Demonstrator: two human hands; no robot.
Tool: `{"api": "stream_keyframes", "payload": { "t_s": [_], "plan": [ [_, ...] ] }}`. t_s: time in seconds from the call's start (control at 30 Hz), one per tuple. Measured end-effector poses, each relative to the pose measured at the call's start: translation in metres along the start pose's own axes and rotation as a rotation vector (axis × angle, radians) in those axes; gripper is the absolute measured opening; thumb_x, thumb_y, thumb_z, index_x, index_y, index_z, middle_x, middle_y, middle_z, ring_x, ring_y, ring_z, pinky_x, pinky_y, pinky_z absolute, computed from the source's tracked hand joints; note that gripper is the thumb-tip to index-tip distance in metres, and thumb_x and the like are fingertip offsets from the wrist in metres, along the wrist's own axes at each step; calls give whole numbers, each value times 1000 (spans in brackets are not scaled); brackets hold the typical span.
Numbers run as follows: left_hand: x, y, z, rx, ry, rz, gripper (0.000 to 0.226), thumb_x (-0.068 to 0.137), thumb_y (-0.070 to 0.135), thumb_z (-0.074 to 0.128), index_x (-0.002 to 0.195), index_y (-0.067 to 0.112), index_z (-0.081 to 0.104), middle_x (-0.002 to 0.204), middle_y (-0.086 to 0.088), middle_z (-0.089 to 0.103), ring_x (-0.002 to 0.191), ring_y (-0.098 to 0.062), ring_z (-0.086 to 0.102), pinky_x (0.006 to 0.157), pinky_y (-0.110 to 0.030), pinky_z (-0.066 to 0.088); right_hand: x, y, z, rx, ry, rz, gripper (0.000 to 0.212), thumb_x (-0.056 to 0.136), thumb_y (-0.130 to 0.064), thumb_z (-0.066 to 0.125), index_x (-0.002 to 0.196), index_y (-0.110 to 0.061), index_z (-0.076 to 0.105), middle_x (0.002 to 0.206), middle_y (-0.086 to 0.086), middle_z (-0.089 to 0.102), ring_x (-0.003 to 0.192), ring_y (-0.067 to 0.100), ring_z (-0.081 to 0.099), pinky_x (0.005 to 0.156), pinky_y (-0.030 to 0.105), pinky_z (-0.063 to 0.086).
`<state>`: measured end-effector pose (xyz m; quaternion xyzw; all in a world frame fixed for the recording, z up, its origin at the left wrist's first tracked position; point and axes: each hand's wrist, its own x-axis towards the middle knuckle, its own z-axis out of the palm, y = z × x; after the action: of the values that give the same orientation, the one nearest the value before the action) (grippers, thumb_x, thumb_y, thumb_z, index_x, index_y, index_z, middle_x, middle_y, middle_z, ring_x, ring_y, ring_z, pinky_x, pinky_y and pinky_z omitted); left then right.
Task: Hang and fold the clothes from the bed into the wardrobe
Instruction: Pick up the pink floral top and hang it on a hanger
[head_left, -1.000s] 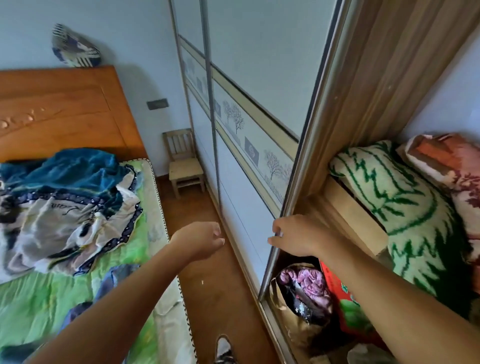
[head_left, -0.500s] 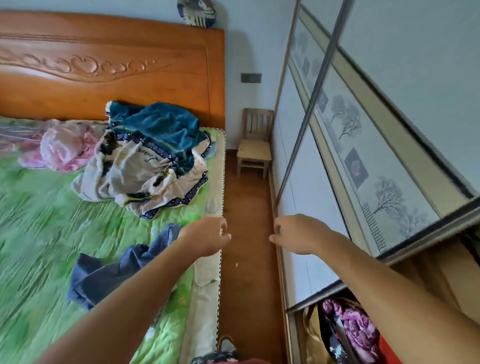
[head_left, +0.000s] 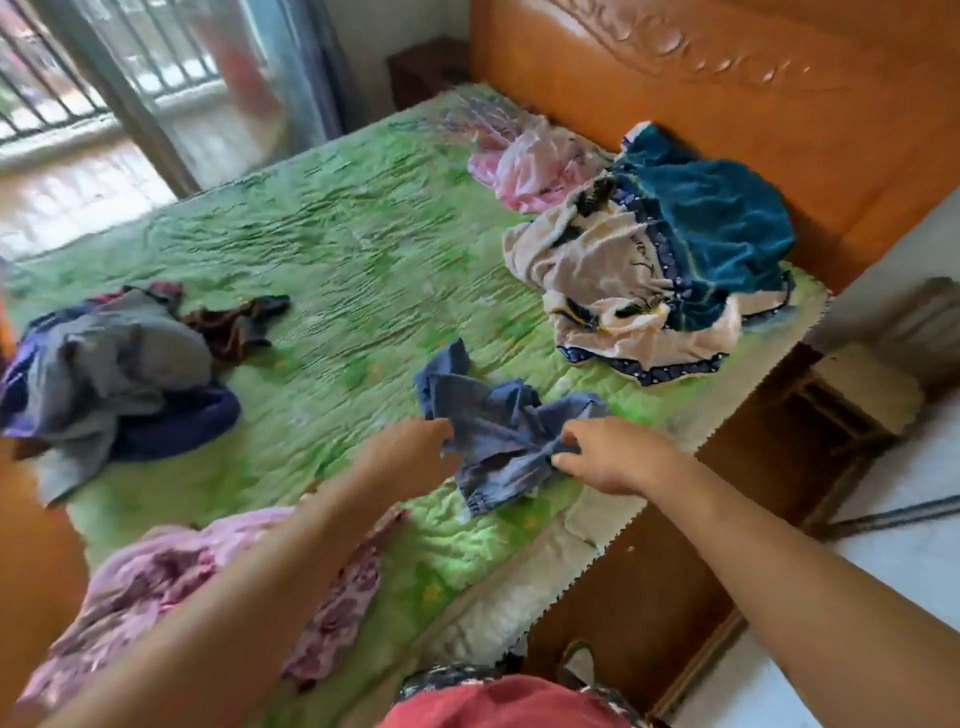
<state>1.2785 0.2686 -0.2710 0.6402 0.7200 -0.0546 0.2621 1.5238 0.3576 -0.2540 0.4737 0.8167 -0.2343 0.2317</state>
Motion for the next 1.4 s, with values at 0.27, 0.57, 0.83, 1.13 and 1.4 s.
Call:
{"api": "stream_keyframes", "payload": {
  "t_s": [0.27, 0.57, 0.83, 1.13, 1.4],
  "plan": [
    [-134, -74, 36, -178, 125, -530, 37, 89, 44, 52, 121, 26, 60, 123, -3, 68, 109, -27, 63, 89, -40, 54, 50, -130, 18, -219, -59, -486, 44, 96, -55, 49, 124, -22, 58, 126, 7, 65, 110, 29, 62, 82, 40, 51],
    [-245, -62, 111, -322, 107, -896, 36, 95, 47, 50, 121, 23, 57, 118, -1, 65, 108, -25, 63, 83, -40, 53, 41, -215, 86, -374, -159, -854, 33, 93, -52, 51, 106, -24, 58, 112, 9, 68, 100, 30, 63, 78, 36, 50],
    [-277, -87, 137, -359, 158, -971, 45, 96, 48, 48, 136, 28, 51, 126, 1, 63, 113, -22, 61, 84, -41, 55, 48, -259, 103, -430, -157, -865, 33, 94, -48, 52, 110, -20, 60, 109, 9, 68, 97, 29, 64, 81, 38, 54],
    [-268, -190, 152, -314, 101, -822, 37, 96, 45, 48, 127, 26, 49, 120, -2, 57, 110, -28, 61, 81, -43, 54, 69, -328, 144, -410, -101, -688, 31, 90, -52, 55, 105, -25, 53, 107, 8, 67, 94, 30, 63, 80, 40, 56],
    [-240, -264, 164, -326, 47, -672, 42, 95, 38, 49, 134, 24, 44, 123, -8, 53, 108, -36, 61, 83, -47, 53, 93, -371, 169, -399, -72, -573, 55, 90, -52, 58, 137, -26, 46, 131, 8, 59, 107, 33, 64, 85, 49, 56]
  ]
}}
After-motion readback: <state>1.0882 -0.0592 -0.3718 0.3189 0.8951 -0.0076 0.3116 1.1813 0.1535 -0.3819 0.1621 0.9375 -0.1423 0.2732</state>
